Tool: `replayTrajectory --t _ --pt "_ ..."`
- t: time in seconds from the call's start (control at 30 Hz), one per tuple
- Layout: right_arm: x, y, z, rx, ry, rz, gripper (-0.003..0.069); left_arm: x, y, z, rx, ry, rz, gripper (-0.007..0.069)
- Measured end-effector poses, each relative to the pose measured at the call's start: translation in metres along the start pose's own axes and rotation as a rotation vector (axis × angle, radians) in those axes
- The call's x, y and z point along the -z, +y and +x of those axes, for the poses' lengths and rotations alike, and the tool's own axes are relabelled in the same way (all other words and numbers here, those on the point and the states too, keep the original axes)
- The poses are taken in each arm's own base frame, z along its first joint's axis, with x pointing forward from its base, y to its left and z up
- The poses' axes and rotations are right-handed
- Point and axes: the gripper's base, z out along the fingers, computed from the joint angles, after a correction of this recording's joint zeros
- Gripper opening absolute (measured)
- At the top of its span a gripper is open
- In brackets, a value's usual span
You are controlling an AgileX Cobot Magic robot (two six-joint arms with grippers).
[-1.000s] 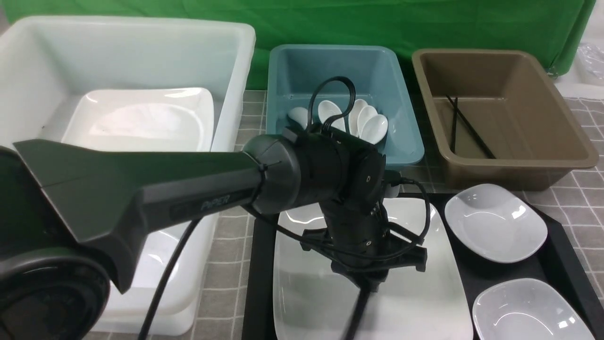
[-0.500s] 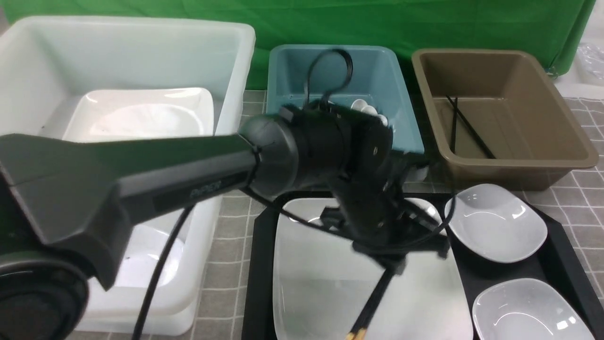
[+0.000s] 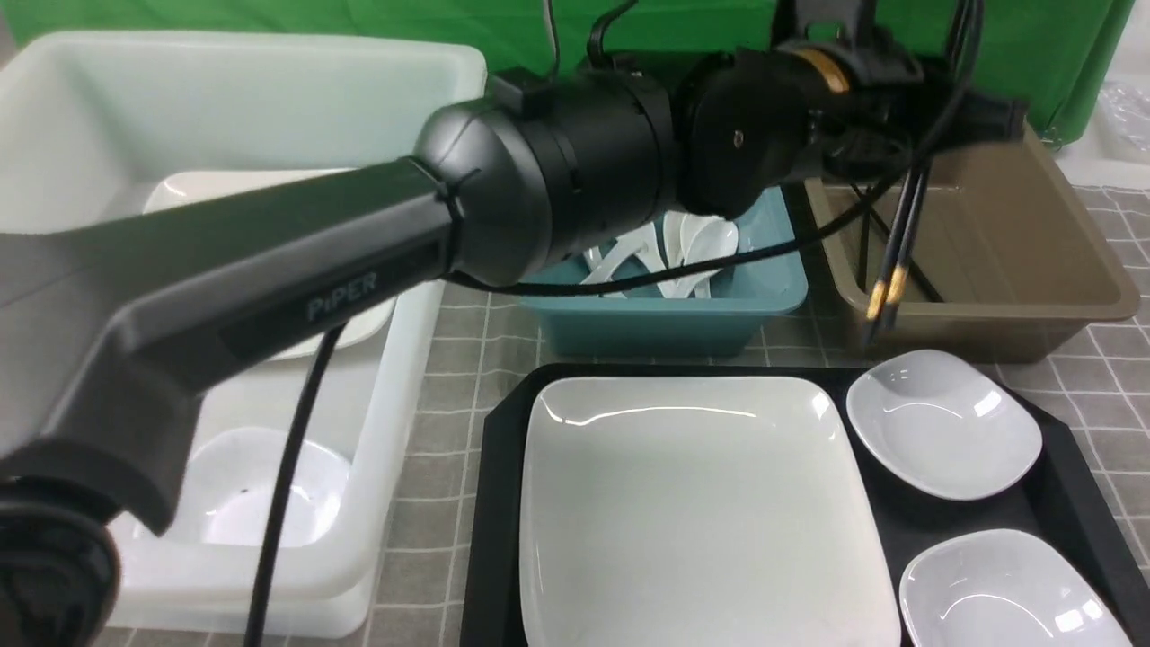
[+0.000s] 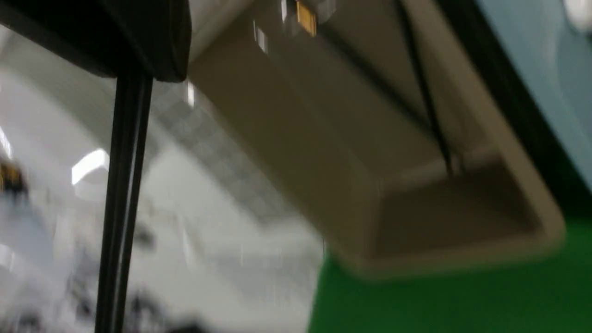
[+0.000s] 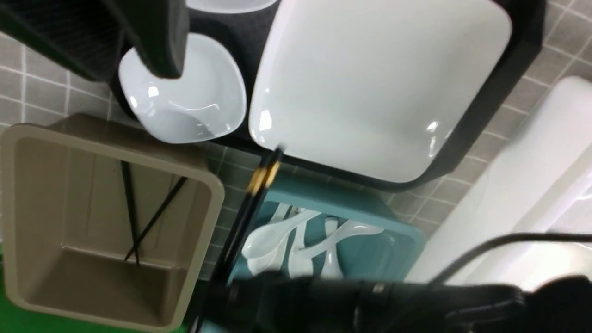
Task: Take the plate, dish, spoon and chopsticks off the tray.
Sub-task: Use the left arm to put the chopsticks into the small storage box on the right
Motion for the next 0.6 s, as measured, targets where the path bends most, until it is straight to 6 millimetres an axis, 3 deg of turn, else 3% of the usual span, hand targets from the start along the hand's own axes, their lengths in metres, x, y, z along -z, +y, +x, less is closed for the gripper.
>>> replayTrajectory --t 0.1,0.33,0.6 --pt "-0.004 -0.003 -0.005 0.015 -0.040 0.029 0.0176 -0.013 0.008 0.003 -0.001 -0.170 -0.017 0.0082" --pt "-0.012 -0.004 -0.013 0.006 -0.101 0.039 0.0170 -0.041 0.028 0.033 -0.092 -0.367 -0.038 0.0082" --pt "-0.016 -0.004 -0.013 0.004 -0.088 0.039 0.0170 -0.063 0.050 0.051 -0.019 -0.409 -0.025 0.0082"
